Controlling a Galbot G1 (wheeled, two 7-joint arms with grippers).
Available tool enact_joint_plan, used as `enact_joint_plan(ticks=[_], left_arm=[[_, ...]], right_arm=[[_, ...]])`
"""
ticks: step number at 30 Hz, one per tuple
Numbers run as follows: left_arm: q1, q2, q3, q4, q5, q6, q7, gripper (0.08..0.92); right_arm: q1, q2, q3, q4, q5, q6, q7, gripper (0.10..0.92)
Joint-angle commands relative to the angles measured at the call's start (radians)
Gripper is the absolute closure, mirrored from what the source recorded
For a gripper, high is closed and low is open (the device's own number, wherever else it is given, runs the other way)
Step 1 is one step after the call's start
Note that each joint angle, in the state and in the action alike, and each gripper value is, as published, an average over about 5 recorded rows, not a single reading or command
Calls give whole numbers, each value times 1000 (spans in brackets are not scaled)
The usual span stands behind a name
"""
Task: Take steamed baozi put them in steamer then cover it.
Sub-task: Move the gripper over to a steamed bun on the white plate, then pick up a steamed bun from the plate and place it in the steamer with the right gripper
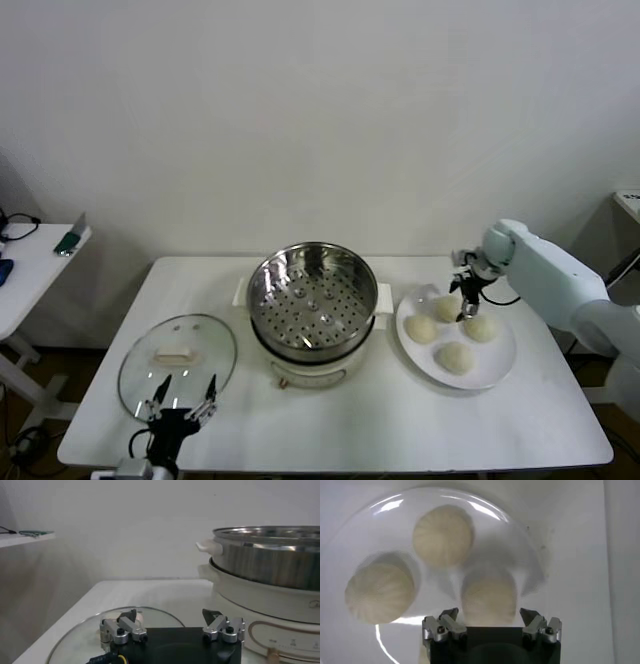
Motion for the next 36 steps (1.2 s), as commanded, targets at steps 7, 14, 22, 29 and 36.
enact_joint_plan(ticks=[7, 14, 22, 29, 36], left_arm=[[-7, 2, 6, 1, 1, 1, 0, 177], [-12, 1, 10, -1, 2, 3, -1, 177], [-5, 1, 9, -8, 3, 3, -1, 177], [-2, 4, 10, -19, 4, 2, -1, 177], [0, 6, 9, -23, 0, -2, -2, 177]], right_arm=[[-5, 32, 6, -38, -38, 23, 17, 314], [25, 26, -8, -10, -34, 40, 29, 353], [426, -42, -345, 289, 219, 148, -19, 363], [762, 83, -476, 490, 347, 471, -97, 364], [756, 279, -481, 617, 246, 618, -84, 364]])
